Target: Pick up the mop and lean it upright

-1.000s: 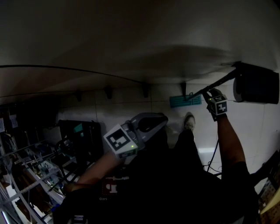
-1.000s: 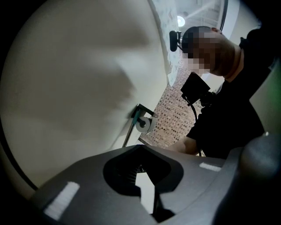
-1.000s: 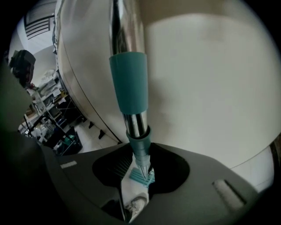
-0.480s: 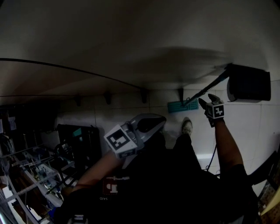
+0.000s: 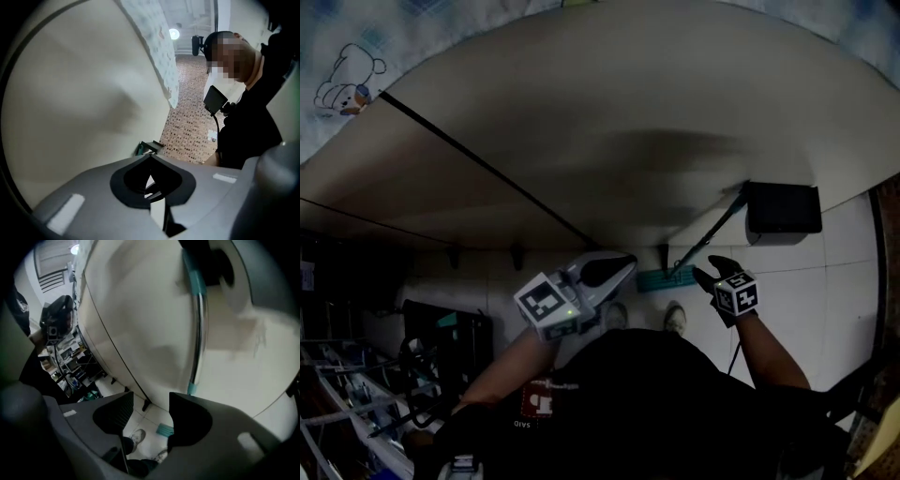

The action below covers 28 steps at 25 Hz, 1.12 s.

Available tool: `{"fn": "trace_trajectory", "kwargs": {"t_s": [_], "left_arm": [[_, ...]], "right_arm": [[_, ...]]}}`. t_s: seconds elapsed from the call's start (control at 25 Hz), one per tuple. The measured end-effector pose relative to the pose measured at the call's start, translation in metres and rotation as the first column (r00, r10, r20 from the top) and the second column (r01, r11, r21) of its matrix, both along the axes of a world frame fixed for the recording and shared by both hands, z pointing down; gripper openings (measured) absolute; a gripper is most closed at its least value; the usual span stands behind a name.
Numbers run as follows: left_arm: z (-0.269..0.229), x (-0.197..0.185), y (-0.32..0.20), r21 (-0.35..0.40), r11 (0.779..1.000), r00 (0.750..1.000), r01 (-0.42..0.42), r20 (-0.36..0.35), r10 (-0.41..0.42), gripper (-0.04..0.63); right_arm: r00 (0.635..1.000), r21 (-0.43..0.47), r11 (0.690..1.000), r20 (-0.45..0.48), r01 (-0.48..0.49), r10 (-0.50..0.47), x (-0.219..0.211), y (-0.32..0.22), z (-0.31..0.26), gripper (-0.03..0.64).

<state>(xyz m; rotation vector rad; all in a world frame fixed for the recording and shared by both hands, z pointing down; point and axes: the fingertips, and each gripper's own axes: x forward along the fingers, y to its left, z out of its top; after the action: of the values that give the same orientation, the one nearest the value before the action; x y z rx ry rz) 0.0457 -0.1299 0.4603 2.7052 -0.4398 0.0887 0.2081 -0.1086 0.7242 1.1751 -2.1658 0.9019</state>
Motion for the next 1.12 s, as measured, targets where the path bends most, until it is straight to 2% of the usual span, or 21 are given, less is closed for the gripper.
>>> {"fn": "trace_trajectory", "kwargs": {"t_s": [0.16,0.28,0.48,0.64,0.72,0.92,1.12], "left_arm": [[-0.038,-0.011,-0.017,0.083,0.996,0.998,0.045,-0.050,-0.041,-0.002],[-0.063,-0.027,-0.027,0.132,0.987,0.994,0.088,-0.079,-0.078,-0.002],[-0.129,-0.050,-0.044,0.179,0.968,0.975,0.176,-0.171,-0.145,-0.002],[-0.179,-0.063,-0.051,0.251,0.945,0.967,0.209,-0.196,-0.162,-0.002],[-0.199,-0.068,-0.053,0.282,0.933,0.965,0.224,-0.199,-0.172,-0.002],[-0.234,-0.080,-0.052,0.321,0.917,0.959,0.238,-0.227,-0.169,-0.002],[-0.247,-0.084,-0.043,0.335,0.911,0.959,0.242,-0.226,-0.172,-0.002]], "right_arm": [[0.998,0.154,0.988,0.052,0.014,-0.023,-0.010,-0.028,-0.092,0.225],[0.995,0.293,0.956,0.098,0.008,-0.038,-0.019,-0.045,-0.178,0.189],[0.990,0.492,0.870,0.133,-0.025,-0.046,-0.021,-0.063,-0.315,0.138],[0.991,0.608,0.793,0.122,-0.031,-0.055,-0.015,-0.068,-0.404,0.100],[0.990,0.645,0.763,0.127,-0.040,-0.056,-0.013,-0.067,-0.439,0.078],[0.989,0.686,0.726,0.135,-0.051,-0.058,-0.008,-0.064,-0.488,0.021],[0.981,0.680,0.733,0.154,-0.015,-0.122,-0.020,-0.056,-0.498,0.014]]}}
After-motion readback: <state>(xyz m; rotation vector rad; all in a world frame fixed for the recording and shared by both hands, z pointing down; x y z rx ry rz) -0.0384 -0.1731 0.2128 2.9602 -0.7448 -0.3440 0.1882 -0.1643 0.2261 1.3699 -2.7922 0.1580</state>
